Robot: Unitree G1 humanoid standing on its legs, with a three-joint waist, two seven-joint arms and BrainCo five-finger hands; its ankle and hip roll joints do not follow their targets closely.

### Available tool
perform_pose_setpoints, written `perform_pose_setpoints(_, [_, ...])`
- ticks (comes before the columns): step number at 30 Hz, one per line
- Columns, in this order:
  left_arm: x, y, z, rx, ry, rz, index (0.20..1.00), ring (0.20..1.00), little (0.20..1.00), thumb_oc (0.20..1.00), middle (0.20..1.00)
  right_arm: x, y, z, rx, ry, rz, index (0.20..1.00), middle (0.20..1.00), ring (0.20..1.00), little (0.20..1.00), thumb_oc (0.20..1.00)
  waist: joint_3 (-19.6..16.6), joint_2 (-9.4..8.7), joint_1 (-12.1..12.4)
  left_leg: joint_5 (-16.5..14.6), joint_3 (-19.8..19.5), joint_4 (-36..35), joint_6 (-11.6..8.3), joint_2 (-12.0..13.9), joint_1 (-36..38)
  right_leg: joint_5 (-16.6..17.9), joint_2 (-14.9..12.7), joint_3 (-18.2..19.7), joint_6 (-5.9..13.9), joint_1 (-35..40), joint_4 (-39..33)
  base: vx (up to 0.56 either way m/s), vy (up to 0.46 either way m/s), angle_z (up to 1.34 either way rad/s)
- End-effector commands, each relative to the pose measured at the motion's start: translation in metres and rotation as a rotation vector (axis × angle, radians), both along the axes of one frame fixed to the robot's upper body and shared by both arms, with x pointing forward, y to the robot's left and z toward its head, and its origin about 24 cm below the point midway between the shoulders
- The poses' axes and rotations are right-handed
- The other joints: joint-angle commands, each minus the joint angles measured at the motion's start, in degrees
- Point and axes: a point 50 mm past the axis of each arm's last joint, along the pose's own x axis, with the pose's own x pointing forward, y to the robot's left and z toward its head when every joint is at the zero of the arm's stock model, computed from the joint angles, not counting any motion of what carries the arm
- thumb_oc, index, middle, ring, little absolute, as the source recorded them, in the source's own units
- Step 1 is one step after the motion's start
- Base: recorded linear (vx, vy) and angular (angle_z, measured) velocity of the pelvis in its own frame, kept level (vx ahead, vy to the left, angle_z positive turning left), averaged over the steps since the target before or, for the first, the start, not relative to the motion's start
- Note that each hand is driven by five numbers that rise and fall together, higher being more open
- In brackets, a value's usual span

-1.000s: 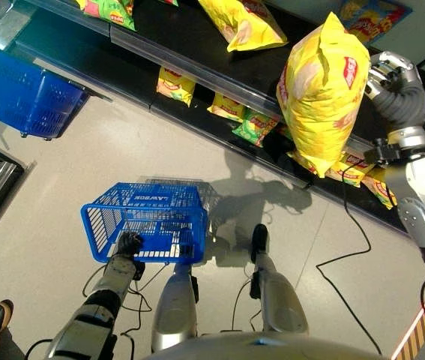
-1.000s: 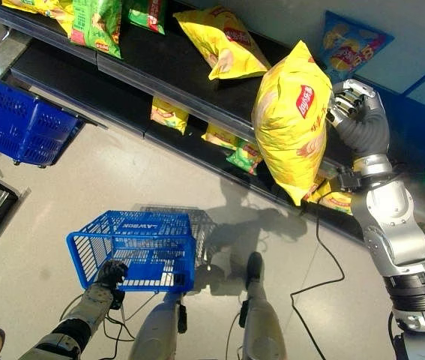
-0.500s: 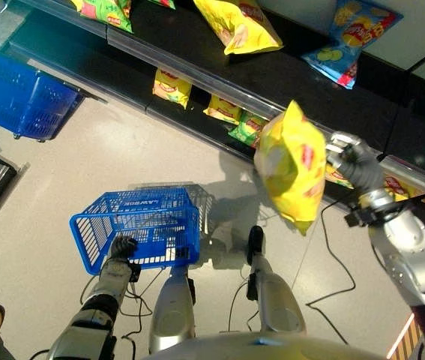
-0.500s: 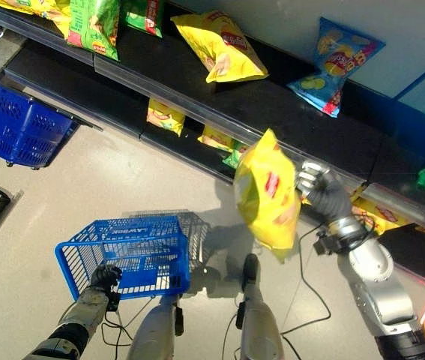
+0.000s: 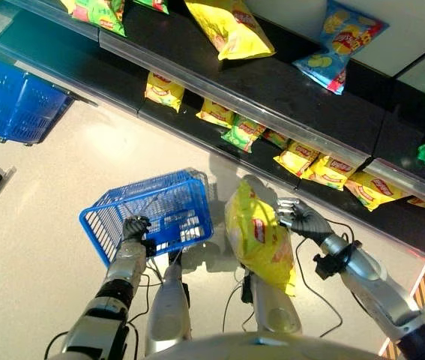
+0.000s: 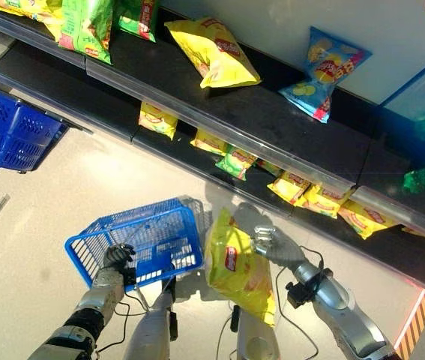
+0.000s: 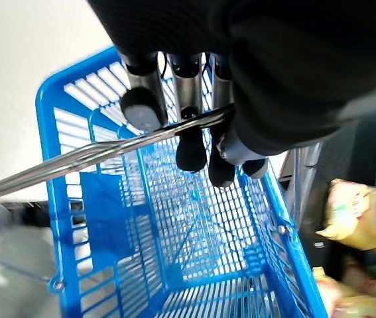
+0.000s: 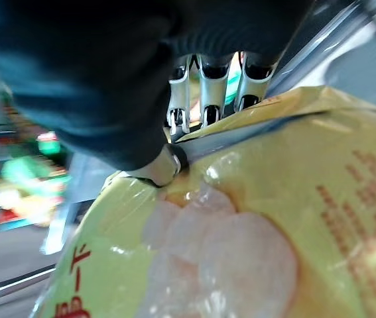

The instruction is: Pick up the snacks into the basket

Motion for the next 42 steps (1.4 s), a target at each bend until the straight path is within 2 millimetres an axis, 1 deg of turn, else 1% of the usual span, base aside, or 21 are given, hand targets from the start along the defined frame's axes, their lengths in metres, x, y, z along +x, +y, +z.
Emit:
perform_pose_setpoints(1, [0.037, -0.001, 0.04, -0.028, -0.199, 0.024, 0.2, 0.2, 0.2, 0.2, 0.2, 0.015, -0.003, 0.004, -0.161, -0.069, 0.015, 0.2, 0.2, 0.2, 0.2, 0.2, -0.1, 1.58, 0.1, 0.6, -0.2, 0.0, 0.75, -1.8, -3.9, -1.6, -0.5, -0.3, 3.64, 0.2, 0.6, -0.01, 0.005, -0.05])
perform_pose_setpoints(3, [0.047, -0.008, 0.054, 0.016, -0.242, -0.011, 0.2, 0.2, 0.2, 0.2, 0.2, 0.018, -0.003, -0.01, -0.208, -0.026, -0.004, 0.2, 0.2, 0.2, 0.2, 0.2, 0.4, 1.65, 0.0, 0.7, -0.2, 0.0, 0.73, -1.8, -4.2, -1.5, -0.5, -0.2, 3.57, -0.2, 0.6, -0.02, -0.001, -0.08])
perform_pose_setpoints(5, [0.05, -0.009, 0.058, 0.034, -0.257, -0.024, 0.2, 0.2, 0.2, 0.2, 0.2, 0.022, -0.002, -0.012, -0.226, -0.031, -0.01, 0.2, 0.2, 0.2, 0.2, 0.2, 0.6, 1.6, 0.0, 0.8, -0.2, 0.0, 0.71, -1.9, -4.3, -1.4, -0.5, -0.2, 3.55, -0.3, 0.6, -0.01, -0.001, -0.03])
perform_pose_setpoints(7, [0.061, -0.03, 0.082, 0.192, -0.339, -0.176, 0.2, 0.2, 0.2, 0.2, 0.2, 0.03, 0.001, -0.025, -0.282, -0.009, -0.035, 0.2, 0.2, 0.2, 0.2, 0.2, 1.3, 1.87, 0.3, 0.7, -0.3, 0.0, 0.65, -1.7, -4.4, -1.5, -0.4, -0.3, 3.51, -0.5, 0.7, 0.0, 0.0, 0.0])
perform_pose_setpoints(10, [0.062, -0.048, 0.095, 0.31, -0.395, -0.292, 0.2, 0.2, 0.2, 0.2, 0.2, 0.037, 0.005, -0.033, -0.338, -0.002, -0.042, 0.2, 0.2, 0.2, 0.2, 0.2, 1.5, 2.2, 0.7, 1.0, -0.3, 0.0, 0.68, -1.9, -5.0, -1.2, -0.5, -0.3, 3.55, -1.0, 0.6, 0.0, 0.0, 0.0])
perform_pose_setpoints(12, [0.059, -0.061, 0.094, 0.334, -0.401, -0.358, 0.2, 0.2, 0.2, 0.2, 0.2, 0.043, 0.01, -0.037, -0.379, -0.005, -0.045, 0.2, 0.2, 0.2, 0.2, 0.2, 1.8, 2.53, 0.9, 1.1, -0.4, 0.0, 0.71, -1.9, -5.4, -1.1, -0.6, -0.2, 3.6, -1.3, 0.6, 0.0, 0.0, 0.0])
perform_pose_setpoints(13, [0.06, -0.06, 0.094, 0.335, -0.401, -0.358, 0.2, 0.2, 0.2, 0.2, 0.2, 0.044, 0.011, -0.037, -0.379, -0.006, -0.044, 0.2, 0.2, 0.2, 0.2, 0.2, 1.8, 2.48, 0.9, 1.1, -0.4, 0.0, 0.71, -1.9, -5.4, -1.1, -0.6, -0.2, 3.6, -1.3, 0.6, 0.0, 0.0, 0.0])
perform_pose_setpoints(14, [0.059, -0.075, 0.095, 0.316, -0.415, -0.411, 0.2, 0.2, 0.2, 0.2, 0.2, 0.051, 0.019, -0.038, -0.381, -0.011, -0.045, 0.2, 0.2, 0.2, 0.2, 0.2, 2.1, 2.8, 1.2, 1.2, -0.4, 0.0, 0.76, -1.9, -5.6, -1.0, -0.6, -0.2, 3.61, -1.5, 0.5, 0.0, 0.0, 0.0])
perform_pose_setpoints(15, [0.059, -0.081, 0.095, 0.306, -0.419, -0.435, 0.2, 0.2, 0.2, 0.2, 0.2, 0.053, 0.022, -0.038, -0.383, -0.013, -0.046, 0.2, 0.2, 0.2, 0.2, 0.2, 2.2, 2.98, 1.3, 1.2, -0.4, 0.0, 0.8, -2.0, -5.7, -1.0, -0.7, -0.3, 3.61, -1.6, 0.5, 0.0, 0.0, 0.0])
perform_pose_setpoints(16, [0.059, -0.081, 0.095, 0.306, -0.419, -0.434, 0.2, 0.2, 0.2, 0.2, 0.2, 0.054, 0.022, -0.038, -0.383, -0.014, -0.046, 0.2, 0.2, 0.2, 0.2, 0.2, 2.2, 2.96, 1.3, 1.2, -0.4, 0.0, 0.8, -2.0, -5.7, -1.0, -0.7, -0.3, 3.61, -1.6, 0.6, 0.0, 0.0, 0.0])
perform_pose_setpoints(17, [0.058, -0.097, 0.095, 0.285, -0.424, -0.494, 0.2, 0.2, 0.2, 0.2, 0.2, 0.061, 0.033, -0.036, -0.373, -0.028, -0.04, 0.2, 0.2, 0.2, 0.2, 0.2, 2.5, 3.35, 1.5, 1.3, -0.4, 0.0, 0.82, -2.1, -6.0, -0.9, -0.7, -0.3, 3.61, -1.9, 0.5, 0.0, 0.0, 0.0])
perform_pose_setpoints(20, [0.058, -0.11, 0.093, 0.291, -0.416, -0.549, 0.2, 0.2, 0.2, 0.2, 0.2, 0.068, 0.043, -0.035, -0.379, -0.042, -0.02, 0.2, 0.2, 0.2, 0.2, 0.2, 2.7, 3.58, 1.5, 1.3, -0.4, 0.0, 0.85, -2.2, -6.3, -0.8, -0.8, -0.3, 3.61, -2.2, 0.5, 0.0, 0.0, 0.0])
perform_pose_setpoints(21, [0.057, -0.125, 0.088, 0.33, -0.393, -0.617, 0.2, 0.2, 0.2, 0.2, 0.2, 0.073, 0.055, -0.034, -0.391, -0.062, -0.001, 0.2, 0.2, 0.2, 0.2, 0.2, 2.9, 3.76, 1.7, 1.3, -0.4, 0.0, 0.88, -2.2, -6.6, -0.8, -0.8, -0.3, 3.61, -2.4, 0.5, 0.0, 0.0, 0.0])
perform_pose_setpoints(23, [0.057, -0.128, 0.086, 0.341, -0.385, -0.63, 0.2, 0.2, 0.2, 0.2, 0.2, 0.076, 0.058, -0.032, -0.397, -0.075, 0.003, 0.2, 0.2, 0.2, 0.2, 0.2, 3.1, 3.8, 1.8, 1.3, -0.4, 0.0, 0.91, -2.2, -6.7, -0.7, -0.8, -0.2, 3.62, -2.5, 0.5, 0.0, 0.0, 0.0])
perform_pose_setpoints(28, [0.055, -0.154, 0.085, 0.369, -0.383, -0.721, 0.2, 0.2, 0.2, 0.2, 0.2, 0.091, 0.082, -0.021, -0.441, -0.154, 0.04, 0.2, 0.2, 0.2, 0.2, 0.2, 4.1, 4.34, 2.2, 1.6, -0.2, 0.0, 0.94, -2.3, -7.4, -0.5, -0.7, -0.2, 3.63, -3.4, 0.5, 0.0, 0.0, 0.0])
perform_pose_setpoints(30, [0.053, -0.167, 0.089, 0.352, -0.411, -0.742, 0.2, 0.2, 0.2, 0.2, 0.2, 0.097, 0.094, -0.019, -0.462, -0.179, 0.046, 0.2, 0.2, 0.2, 0.2, 0.2, 5.0, 4.7, 2.5, 1.8, -0.3, 0.0, 0.9, -2.3, -8.2, -0.4, -0.7, -0.3, 3.61, -4.1, 0.5, 0.0, 0.0, 0.0])
perform_pose_setpoints(35, [0.053, -0.184, 0.095, 0.337, -0.442, -0.752, 0.2, 0.2, 0.2, 0.2, 0.2, 0.111, 0.113, -0.009, -0.497, -0.24, 0.044, 0.2, 0.2, 0.2, 0.2, 0.2, 6.6, 5.24, 3.2, 2.4, -0.6, 0.0, 0.84, -2.3, -10.0, -0.2, -0.7, -0.6, 3.47, -5.9, 0.7, -0.03, -0.022, 0.04])
perform_pose_setpoints(36, [0.052, -0.193, 0.099, 0.32, -0.465, -0.763, 0.2, 0.2, 0.2, 0.2, 0.2, 0.119, 0.123, 0.001, -0.519, -0.299, 0.043, 0.2, 0.2, 0.2, 0.2, 0.2, 7.6, 5.5, 3.6, 2.7, -0.7, 0.0, 0.82, -2.3, -11.2, 0.1, -0.7, -0.8, 3.39, -6.9, 0.7, -0.05, -0.032, 0.02])
perform_pose_setpoints(38, [0.051, -0.201, 0.106, 0.284, -0.501, -0.763, 0.2, 0.2, 0.2, 0.2, 0.2, 0.127, 0.131, 0.01, -0.537, -0.334, 0.034, 0.2, 0.2, 0.2, 0.2, 0.2, 8.8, 6.06, 4.2, 3.2, -1.0, 0.0, 0.74, -2.3, -12.7, 0.4, -0.7, -1.0, 3.31, -8.3, 0.7, -0.07, -0.034, -0.01])
perform_pose_setpoints(41, [0.048, -0.209, 0.117, 0.225, -0.555, -0.77, 0.2, 0.2, 0.2, 0.2, 0.2, 0.142, 0.137, 0.028, -0.563, -0.389, 0.011, 0.2, 0.2, 0.2, 0.2, 0.2, 9.9, 7.06, 5.1, 3.9, -1.4, 0.0, 0.57, -2.4, -15.7, 0.8, -0.8, -1.4, 3.21, -11.3, 0.7, -0.04, -0.025, 0.06])
perform_pose_setpoints(42, [0.049, -0.209, 0.118, 0.227, -0.557, -0.769, 0.2, 0.2, 0.2, 0.2, 0.2, 0.142, 0.138, 0.029, -0.562, -0.392, 0.01, 0.2, 0.2, 0.2, 0.2, 0.2, 9.9, 7.03, 5.1, 3.9, -1.4, 0.0, 0.56, -2.4, -15.9, 0.9, -0.8, -1.4, 3.2, -11.4, 0.8, -0.03, -0.018, 0.11])
